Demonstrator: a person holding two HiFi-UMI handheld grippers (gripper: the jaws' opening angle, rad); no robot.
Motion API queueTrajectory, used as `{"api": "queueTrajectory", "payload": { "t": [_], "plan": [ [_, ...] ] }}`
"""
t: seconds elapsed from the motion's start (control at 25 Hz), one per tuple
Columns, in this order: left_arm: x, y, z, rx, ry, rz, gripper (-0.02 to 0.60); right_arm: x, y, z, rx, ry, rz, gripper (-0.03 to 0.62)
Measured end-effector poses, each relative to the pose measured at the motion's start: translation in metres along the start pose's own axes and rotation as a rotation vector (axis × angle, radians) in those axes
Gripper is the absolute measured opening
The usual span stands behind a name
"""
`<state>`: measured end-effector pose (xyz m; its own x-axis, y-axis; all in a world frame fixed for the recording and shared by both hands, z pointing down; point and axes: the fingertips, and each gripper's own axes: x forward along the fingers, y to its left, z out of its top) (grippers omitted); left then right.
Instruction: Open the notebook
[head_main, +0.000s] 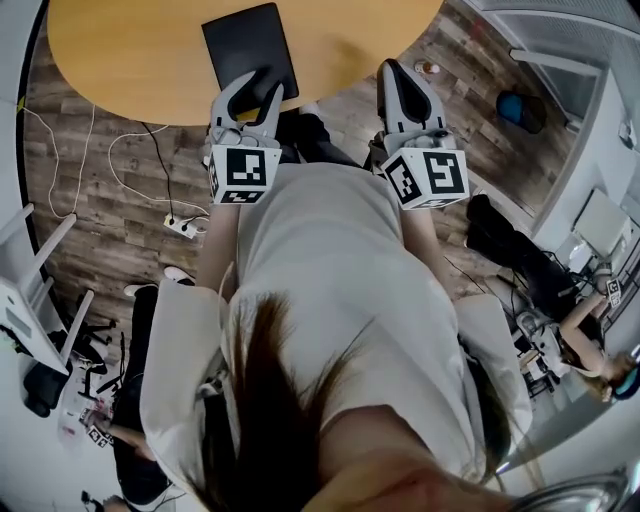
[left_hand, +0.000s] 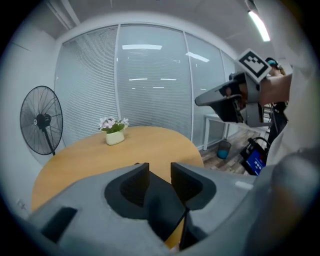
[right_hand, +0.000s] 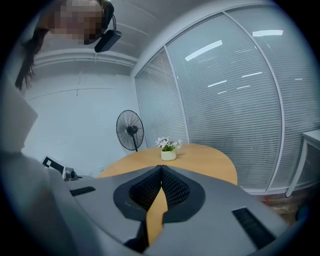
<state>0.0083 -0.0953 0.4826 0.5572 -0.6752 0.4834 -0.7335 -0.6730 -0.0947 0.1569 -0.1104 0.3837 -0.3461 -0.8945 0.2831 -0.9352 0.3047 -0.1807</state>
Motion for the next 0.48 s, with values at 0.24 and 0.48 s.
{"api": "queueTrajectory", "payload": {
  "t": [0.24,0.48],
  "plan": [
    [0.026,-0.027,-0.030,0.132,0.097,-0.066,0.161,-0.006,-0.007,-0.006,0.007,0.016,-0.029,0.002],
    [0.044,-0.053,-0.053,0.238,0.164,-0.143,0.178,-0.017,-0.015,-0.017,0.030,0.032,-0.066,0.002]
  ]
}}
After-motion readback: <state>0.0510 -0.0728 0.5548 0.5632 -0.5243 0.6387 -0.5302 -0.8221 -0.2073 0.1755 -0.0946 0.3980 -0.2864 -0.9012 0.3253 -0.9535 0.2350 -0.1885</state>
